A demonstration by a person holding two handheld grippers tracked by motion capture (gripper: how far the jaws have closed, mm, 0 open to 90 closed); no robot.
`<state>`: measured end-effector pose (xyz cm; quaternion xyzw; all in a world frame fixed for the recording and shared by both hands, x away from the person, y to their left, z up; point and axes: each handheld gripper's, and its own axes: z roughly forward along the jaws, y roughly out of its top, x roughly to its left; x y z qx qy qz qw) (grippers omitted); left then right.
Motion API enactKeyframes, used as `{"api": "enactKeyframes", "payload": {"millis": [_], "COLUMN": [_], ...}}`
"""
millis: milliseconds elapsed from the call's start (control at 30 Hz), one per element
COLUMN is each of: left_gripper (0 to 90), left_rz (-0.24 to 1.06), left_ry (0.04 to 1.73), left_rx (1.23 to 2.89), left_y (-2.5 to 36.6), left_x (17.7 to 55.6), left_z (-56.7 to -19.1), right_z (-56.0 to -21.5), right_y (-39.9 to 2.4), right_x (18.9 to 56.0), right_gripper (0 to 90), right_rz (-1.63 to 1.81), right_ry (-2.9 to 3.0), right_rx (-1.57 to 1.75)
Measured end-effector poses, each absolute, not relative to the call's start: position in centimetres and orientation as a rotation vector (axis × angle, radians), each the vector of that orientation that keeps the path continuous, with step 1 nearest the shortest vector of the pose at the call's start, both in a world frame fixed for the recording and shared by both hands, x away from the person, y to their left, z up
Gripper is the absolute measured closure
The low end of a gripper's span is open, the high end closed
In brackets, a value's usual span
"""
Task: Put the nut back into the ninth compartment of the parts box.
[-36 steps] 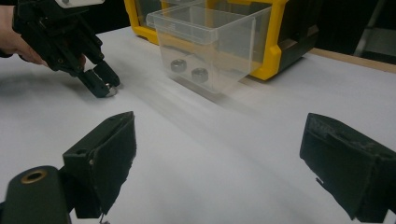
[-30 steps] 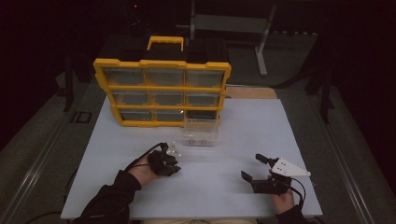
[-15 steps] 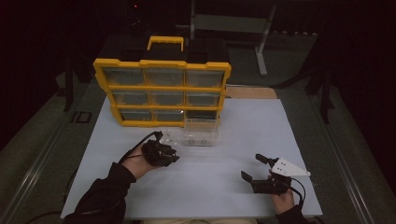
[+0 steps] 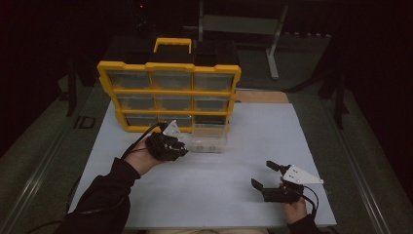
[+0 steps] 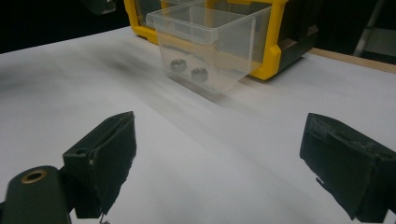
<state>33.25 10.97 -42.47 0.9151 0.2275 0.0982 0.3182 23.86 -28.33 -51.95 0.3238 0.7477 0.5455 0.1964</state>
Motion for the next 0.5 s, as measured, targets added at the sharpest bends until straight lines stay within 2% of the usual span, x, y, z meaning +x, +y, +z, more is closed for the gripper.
{"api": "enactKeyframes", "payload": {"millis": [500], "left_gripper": [68.7], "left_rz": [0.281], "left_ry": [0.623], "left_rx": [2.354], "left_y": [9.5], "left_x": [35.2], "left_z": [-40.3], "right_z": [-52.0], "right_y": [-28.4], "right_x": [23.9], "right_gripper": [10.8], "right_rz": [1.530], "right_ry": [2.094], "right_rx": [0.907]}}
